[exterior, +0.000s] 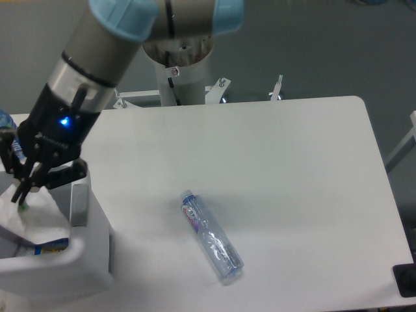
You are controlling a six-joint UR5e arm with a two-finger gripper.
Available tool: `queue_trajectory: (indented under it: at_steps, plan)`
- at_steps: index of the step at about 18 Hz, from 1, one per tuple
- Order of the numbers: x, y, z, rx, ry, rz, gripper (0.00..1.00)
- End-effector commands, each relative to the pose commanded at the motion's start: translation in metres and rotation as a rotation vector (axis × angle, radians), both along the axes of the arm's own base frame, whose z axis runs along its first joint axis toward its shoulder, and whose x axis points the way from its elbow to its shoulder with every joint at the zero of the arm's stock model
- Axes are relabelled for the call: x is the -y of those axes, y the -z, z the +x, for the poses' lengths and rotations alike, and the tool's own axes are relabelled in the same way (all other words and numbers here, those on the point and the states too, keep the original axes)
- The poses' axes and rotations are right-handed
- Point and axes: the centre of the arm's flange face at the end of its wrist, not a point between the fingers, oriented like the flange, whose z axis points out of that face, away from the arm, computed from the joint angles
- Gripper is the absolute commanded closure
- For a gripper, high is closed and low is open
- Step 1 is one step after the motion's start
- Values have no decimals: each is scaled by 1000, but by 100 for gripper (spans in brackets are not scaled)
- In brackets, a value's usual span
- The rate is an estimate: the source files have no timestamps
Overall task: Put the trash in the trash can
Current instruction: 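Open the gripper to drop the bag into the bin, then move the open gripper over the clear water bottle and lower it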
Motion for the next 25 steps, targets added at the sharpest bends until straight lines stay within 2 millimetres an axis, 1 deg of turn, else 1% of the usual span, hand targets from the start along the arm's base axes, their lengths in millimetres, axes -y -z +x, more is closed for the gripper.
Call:
queue_trajectory:
  at_steps: [1, 2, 3, 4, 7, 9, 12, 14, 15, 16, 19, 20, 23, 25]
  plan:
    - [0, 1, 0, -3, 4, -1, 44]
    - [0, 0, 0, -5, 5, 2, 34]
    - [0, -1, 0, -7, 6, 4, 26]
    - [1, -1, 1, -7, 6, 4, 24]
    - [3, -5, -5, -13, -5, 8, 13]
    - [8, -7, -21, -17, -32, 10, 7]
    - [21, -13, -55, -46, -99, 8, 0]
    - [33, -14, -78, -132, -195, -50, 0]
    - [42, -18, -90, -192, -255, -82, 0]
    - [47, -17, -100, -242, -306, -121, 0]
    - [60, -8, -124, -343, -395, -214, 0]
    - [61, 1, -134, -360, -416, -246, 0]
    - [60, 38, -164, -440, -437, -358, 0]
    - [55, 66, -181, -444, -430, -407, 0]
